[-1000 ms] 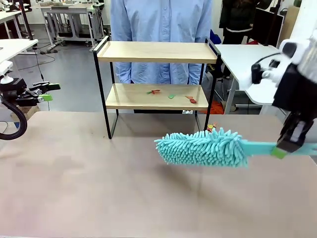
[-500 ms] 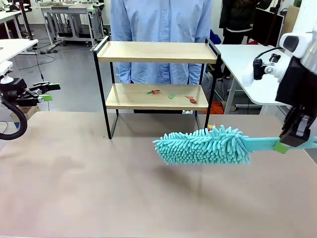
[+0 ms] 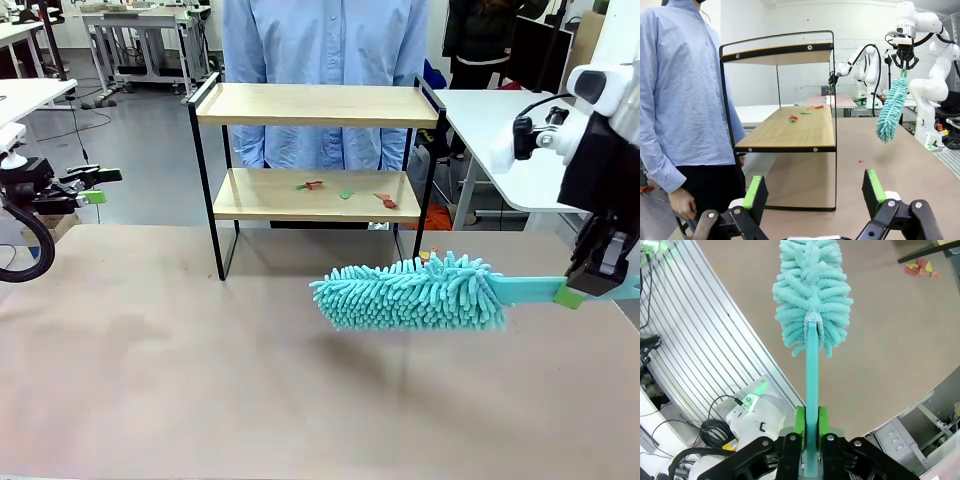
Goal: Clean the shelf.
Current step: Clean the specific section of the Shelf indicated by the human with the Duster.
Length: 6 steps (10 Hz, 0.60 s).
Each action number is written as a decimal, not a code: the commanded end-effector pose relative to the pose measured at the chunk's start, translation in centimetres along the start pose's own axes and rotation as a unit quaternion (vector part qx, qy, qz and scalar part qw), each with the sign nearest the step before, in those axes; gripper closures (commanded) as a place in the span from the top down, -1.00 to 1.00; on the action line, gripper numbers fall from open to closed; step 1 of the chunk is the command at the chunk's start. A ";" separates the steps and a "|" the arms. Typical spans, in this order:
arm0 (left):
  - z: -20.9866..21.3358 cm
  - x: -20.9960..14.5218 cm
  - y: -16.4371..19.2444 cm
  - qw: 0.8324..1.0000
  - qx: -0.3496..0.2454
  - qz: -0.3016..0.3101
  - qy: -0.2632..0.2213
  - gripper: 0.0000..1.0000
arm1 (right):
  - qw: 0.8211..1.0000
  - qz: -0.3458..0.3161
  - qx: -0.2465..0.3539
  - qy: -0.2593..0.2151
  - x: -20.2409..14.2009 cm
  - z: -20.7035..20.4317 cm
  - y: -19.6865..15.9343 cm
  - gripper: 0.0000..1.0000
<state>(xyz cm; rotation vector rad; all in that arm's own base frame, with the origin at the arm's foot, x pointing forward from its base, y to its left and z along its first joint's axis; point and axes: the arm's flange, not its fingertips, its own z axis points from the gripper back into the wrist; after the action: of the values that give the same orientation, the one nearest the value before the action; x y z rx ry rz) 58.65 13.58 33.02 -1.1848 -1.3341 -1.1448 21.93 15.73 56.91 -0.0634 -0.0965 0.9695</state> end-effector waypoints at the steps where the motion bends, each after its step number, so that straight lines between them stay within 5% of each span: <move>1: -0.1 0.4 -0.3 1.000 -0.001 -0.001 -0.001 1.00 | 1.000 -0.013 0.000 -0.004 -0.1 0.2 0.2 -0.74; 6: -0.1 0.4 -0.3 1.000 -0.001 -0.001 -0.001 1.00 | 1.000 -0.013 0.000 -0.004 -0.1 0.2 0.2 -0.74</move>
<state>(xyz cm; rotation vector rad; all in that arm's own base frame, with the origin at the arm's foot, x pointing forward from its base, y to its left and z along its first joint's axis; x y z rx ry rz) 58.65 13.59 33.02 -1.1848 -1.3341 -1.1448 21.93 15.72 56.90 -0.0634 -0.0964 0.9693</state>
